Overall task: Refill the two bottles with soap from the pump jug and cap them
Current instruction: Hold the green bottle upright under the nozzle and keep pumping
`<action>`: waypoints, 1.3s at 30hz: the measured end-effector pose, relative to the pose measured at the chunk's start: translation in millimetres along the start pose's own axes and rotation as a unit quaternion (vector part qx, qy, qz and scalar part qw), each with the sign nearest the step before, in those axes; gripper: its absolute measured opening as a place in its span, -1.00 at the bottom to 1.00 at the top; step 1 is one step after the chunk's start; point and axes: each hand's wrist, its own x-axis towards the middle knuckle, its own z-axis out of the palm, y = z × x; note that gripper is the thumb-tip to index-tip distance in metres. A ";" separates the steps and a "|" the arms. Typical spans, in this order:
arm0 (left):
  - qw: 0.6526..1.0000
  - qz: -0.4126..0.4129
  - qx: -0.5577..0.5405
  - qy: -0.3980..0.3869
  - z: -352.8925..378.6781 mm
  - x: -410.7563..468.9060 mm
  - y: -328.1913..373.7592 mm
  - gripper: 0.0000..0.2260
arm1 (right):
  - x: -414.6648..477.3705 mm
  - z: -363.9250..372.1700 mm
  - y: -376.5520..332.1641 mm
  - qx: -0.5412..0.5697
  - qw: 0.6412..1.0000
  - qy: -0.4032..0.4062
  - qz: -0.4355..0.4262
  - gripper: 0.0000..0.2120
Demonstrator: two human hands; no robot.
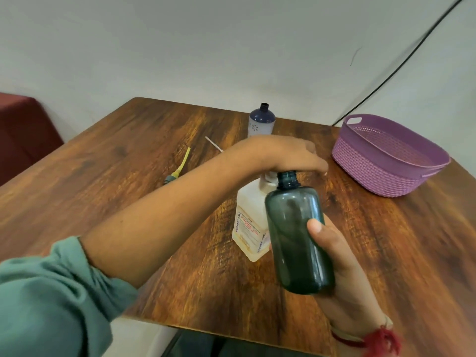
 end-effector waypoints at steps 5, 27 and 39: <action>0.999 -0.008 0.051 0.000 -6.5 -0.1 2.6 -0.56 | -2.1 1.3 -2.6 0.003 1.000 -0.006 -0.012 -0.32; 0.999 -0.024 -0.032 0.033 1.7 -1.9 -0.3 -0.66 | -3.9 3.0 -0.2 0.004 1.000 0.005 -0.014 -0.23; 0.998 -0.017 -0.047 0.033 1.2 1.4 -2.0 -0.77 | -3.4 1.6 0.5 -0.007 1.000 0.011 -0.003 -0.26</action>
